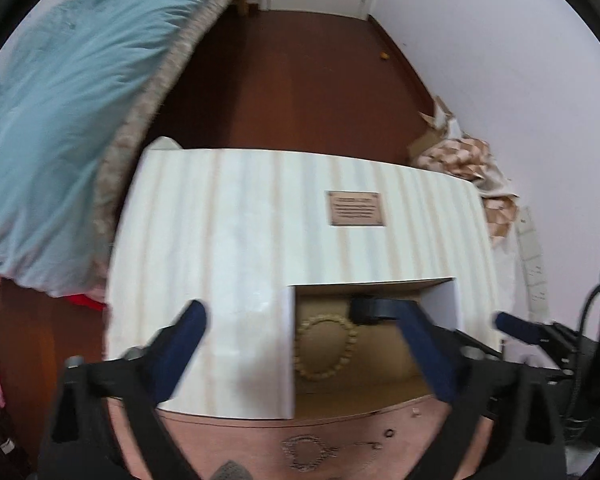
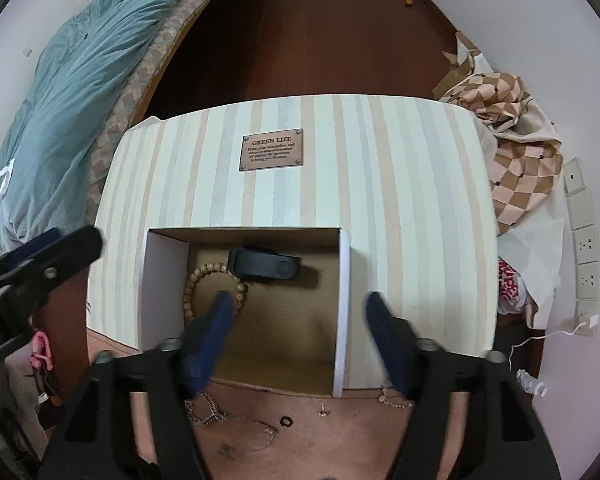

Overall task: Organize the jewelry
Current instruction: 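Carry bracelet and watch into the cardboard box and open both tools, then lift both open tools out of the box back over the mat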

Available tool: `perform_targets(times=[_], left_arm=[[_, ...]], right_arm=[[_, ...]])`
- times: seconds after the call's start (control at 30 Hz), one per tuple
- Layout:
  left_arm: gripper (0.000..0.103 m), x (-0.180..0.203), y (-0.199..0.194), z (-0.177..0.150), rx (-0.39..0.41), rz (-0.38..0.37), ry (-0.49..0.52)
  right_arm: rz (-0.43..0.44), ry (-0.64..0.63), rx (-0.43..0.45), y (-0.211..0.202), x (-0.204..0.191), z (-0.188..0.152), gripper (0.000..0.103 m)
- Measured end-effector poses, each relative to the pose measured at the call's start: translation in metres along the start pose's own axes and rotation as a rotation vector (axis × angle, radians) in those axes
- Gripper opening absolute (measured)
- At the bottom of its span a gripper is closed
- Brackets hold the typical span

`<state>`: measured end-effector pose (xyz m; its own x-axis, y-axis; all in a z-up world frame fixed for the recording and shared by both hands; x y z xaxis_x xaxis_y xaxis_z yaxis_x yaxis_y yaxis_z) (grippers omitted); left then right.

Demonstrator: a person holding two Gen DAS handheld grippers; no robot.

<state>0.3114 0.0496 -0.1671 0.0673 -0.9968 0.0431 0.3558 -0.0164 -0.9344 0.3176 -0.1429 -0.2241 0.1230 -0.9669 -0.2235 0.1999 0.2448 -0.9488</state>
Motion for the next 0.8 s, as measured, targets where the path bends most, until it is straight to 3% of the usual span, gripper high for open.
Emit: perform_targets(times=[0.1,0.27,0.57,0.8], left_arm=[[0.102,-0.011,-0.003,-0.012,0.031,0.073,-0.001],[0.103,-0.015,0.002,-0.038,0.051,0.135,0.000],[0.103,-0.009,0.006,-0.075,0.059,0.170,0.007],[0.103,-0.009,-0.033,-0.092,0.130,0.192,-0.007]], right_arm=[[-0.051,-0.019,0.023,-0.004,-0.001,-0.010,0.094],[-0.130,-0.049,0.051,-0.004,-0.004,-0.031,0.095],[-0.163,-0.032,0.076,-0.006,-0.004,-0.059,0.095],[-0.178,-0.027,0.157,-0.043,-0.005,-0.075,0.095]])
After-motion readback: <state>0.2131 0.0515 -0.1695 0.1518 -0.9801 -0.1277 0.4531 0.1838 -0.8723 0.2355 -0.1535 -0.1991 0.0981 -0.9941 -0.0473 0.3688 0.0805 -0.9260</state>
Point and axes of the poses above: each gripper's, at about its wrist camera, not at the fingertips, and y roughly the way its jaws point, x to its right, z to its top, the point moved 3 cm from there along y, roughly the way its jaws point, and after that the axes turned 4 degrees about z, right-handed, at the moved point
